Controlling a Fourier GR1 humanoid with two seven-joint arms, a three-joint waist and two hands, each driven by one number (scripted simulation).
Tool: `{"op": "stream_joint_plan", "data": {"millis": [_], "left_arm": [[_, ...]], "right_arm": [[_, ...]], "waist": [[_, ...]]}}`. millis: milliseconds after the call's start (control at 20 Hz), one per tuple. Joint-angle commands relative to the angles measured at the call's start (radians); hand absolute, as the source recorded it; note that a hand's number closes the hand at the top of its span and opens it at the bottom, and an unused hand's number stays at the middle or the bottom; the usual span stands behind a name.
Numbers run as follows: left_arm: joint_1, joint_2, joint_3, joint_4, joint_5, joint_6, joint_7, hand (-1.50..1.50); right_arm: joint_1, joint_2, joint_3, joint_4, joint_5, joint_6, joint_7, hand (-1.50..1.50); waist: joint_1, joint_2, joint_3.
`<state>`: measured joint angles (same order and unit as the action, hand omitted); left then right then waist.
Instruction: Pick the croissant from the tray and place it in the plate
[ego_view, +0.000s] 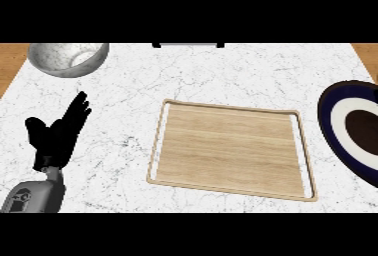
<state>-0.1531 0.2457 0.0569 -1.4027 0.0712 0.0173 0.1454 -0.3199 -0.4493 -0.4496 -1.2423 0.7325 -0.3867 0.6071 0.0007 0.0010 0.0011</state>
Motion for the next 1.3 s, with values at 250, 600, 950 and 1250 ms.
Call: {"op": "stream_joint_plan", "data": {"millis": [250, 600, 950, 1250], "left_arm": [[0.001, -0.042, -0.029, -0.032, -0.048, 0.034, 0.029, 0.00], [0.018, 0.001, 0.019, -0.013, -0.007, -0.013, 0.016, 0.00], [-0.041, -0.011, 0.018, 0.020, -0.034, 0.014, 0.014, 0.00], [0.004, 0.000, 0.027, -0.042, -0.007, -0.024, 0.043, 0.00]], "right_arm": [[0.003, -0.035, -0.073, 0.162, -0.224, 0.043, -0.336, -1.50], [0.030, 0.027, -0.123, -0.069, -0.354, -0.053, -0.589, -1.50], [-0.002, 0.094, -0.202, -0.250, -0.554, -0.005, -0.381, -1.50], [0.144, 0.088, -0.297, -0.357, -0.798, 0.171, -0.355, -1.50]], "waist": [[0.003, 0.000, 0.000], [-0.012, -0.009, 0.000], [-0.019, -0.005, -0.002], [-0.012, -0.004, -0.001]]}}
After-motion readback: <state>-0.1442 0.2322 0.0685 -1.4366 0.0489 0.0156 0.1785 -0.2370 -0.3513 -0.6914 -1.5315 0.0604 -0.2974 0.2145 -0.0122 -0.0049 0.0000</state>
